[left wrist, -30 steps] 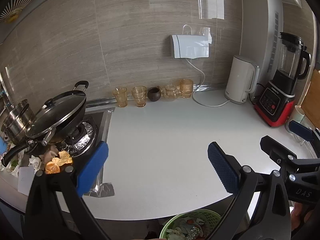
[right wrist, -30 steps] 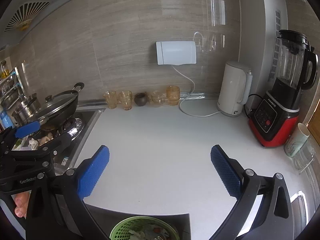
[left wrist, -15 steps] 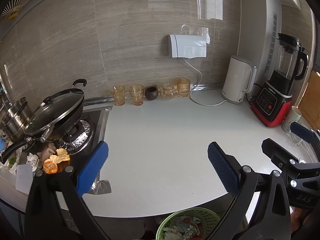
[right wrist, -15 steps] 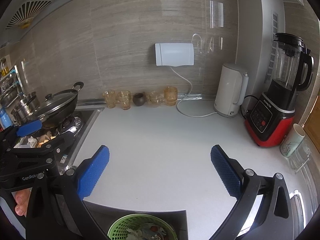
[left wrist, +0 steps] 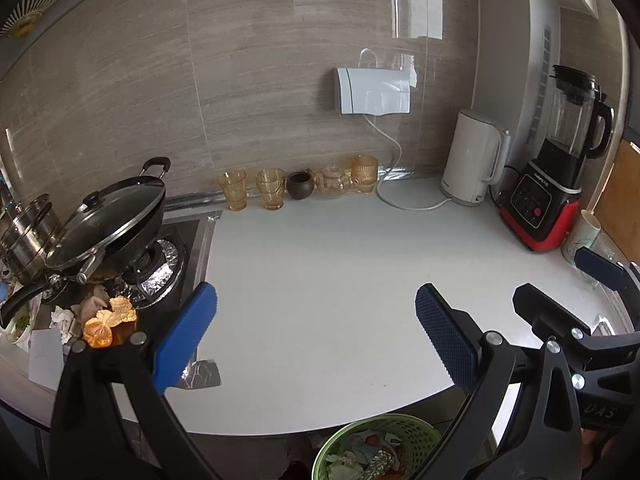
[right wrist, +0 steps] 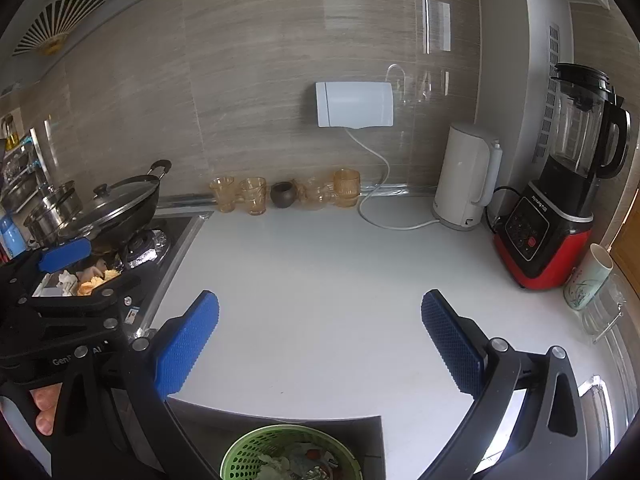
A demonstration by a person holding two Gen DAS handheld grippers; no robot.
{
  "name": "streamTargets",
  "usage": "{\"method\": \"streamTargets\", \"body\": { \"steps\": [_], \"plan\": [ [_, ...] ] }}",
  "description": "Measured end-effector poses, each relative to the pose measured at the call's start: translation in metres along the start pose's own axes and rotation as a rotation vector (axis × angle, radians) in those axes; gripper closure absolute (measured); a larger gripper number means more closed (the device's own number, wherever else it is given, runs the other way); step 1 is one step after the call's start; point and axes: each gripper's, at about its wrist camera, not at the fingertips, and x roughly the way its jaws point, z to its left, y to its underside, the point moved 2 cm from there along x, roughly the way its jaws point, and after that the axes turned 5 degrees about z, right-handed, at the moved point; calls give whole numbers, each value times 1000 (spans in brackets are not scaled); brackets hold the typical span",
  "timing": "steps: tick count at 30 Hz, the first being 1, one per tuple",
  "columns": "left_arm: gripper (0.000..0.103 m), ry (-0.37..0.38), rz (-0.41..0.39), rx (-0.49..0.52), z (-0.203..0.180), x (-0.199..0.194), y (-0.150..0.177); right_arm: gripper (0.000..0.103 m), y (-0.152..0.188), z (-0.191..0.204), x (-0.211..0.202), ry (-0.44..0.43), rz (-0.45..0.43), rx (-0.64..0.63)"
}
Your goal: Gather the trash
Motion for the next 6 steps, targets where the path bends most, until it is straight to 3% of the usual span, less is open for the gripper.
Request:
{"method": "streamTargets", "body": {
  "steps": [6],
  "plan": [
    [8, 1, 6, -10, 3, 1, 0, 2, 2, 2, 0, 5, 4, 6]
  ]
}}
